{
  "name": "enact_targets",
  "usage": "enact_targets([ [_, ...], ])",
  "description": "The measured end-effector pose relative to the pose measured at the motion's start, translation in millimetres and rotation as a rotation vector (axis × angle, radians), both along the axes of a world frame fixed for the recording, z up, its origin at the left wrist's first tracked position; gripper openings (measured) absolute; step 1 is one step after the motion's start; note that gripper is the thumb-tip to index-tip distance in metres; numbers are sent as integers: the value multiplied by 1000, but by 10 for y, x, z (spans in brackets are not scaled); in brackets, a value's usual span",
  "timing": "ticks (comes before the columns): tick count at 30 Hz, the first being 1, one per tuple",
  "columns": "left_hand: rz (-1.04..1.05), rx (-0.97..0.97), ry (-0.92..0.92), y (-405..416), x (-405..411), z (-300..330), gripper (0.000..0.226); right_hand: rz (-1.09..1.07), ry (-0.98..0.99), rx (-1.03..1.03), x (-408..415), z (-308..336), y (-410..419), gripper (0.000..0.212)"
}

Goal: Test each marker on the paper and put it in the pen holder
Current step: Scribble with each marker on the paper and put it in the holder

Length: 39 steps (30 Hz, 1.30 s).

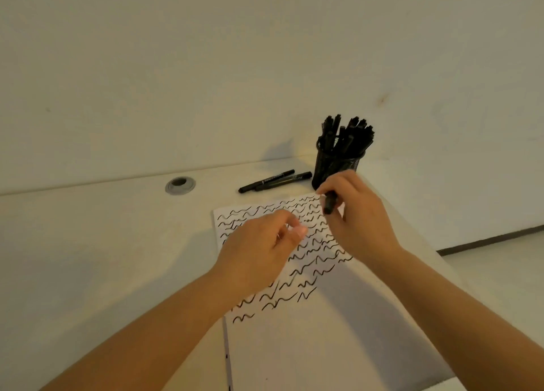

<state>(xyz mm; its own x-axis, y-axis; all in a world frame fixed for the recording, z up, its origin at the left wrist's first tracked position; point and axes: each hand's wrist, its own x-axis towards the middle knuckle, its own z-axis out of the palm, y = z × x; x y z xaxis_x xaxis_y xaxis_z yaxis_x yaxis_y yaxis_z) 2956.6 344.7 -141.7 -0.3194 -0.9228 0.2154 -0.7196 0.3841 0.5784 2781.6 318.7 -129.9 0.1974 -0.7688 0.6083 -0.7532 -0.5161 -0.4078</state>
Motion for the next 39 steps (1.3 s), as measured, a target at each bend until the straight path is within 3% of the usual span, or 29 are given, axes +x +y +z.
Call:
enact_targets([
  [4,76,8,-221,-572,41,-144,32,53,-539,173,-220,176,-268,5],
  [6,131,-24,-281,-822,95,-210,31,50,-765,219,-298,275,-367,11],
  [9,204,-115,-302,-1072,139,-287,29,52,-962,199,-368,417,-480,22],
  [12,228,-194,-300,-1215,78,-317,29,48,-1036,194,-394,496,-590,23],
  [18,262,-224,-414,-1405,-58,-368,35,-17,-1045,150,-385,525,-778,15],
  [23,296,-215,-385,-1463,-82,-448,35,-146,-838,181,-369,444,-954,8],
  [29,319,-220,-297,-1479,-126,-504,28,-236,-623,154,-414,367,-1080,34],
  [36,348,-199,-253,-1504,-107,-531,25,-245,-600,82,-428,317,-1151,77],
  [39,342,-167,-219,-1513,-109,-534,23,-272,-547,89,-437,310,-1179,76],
])
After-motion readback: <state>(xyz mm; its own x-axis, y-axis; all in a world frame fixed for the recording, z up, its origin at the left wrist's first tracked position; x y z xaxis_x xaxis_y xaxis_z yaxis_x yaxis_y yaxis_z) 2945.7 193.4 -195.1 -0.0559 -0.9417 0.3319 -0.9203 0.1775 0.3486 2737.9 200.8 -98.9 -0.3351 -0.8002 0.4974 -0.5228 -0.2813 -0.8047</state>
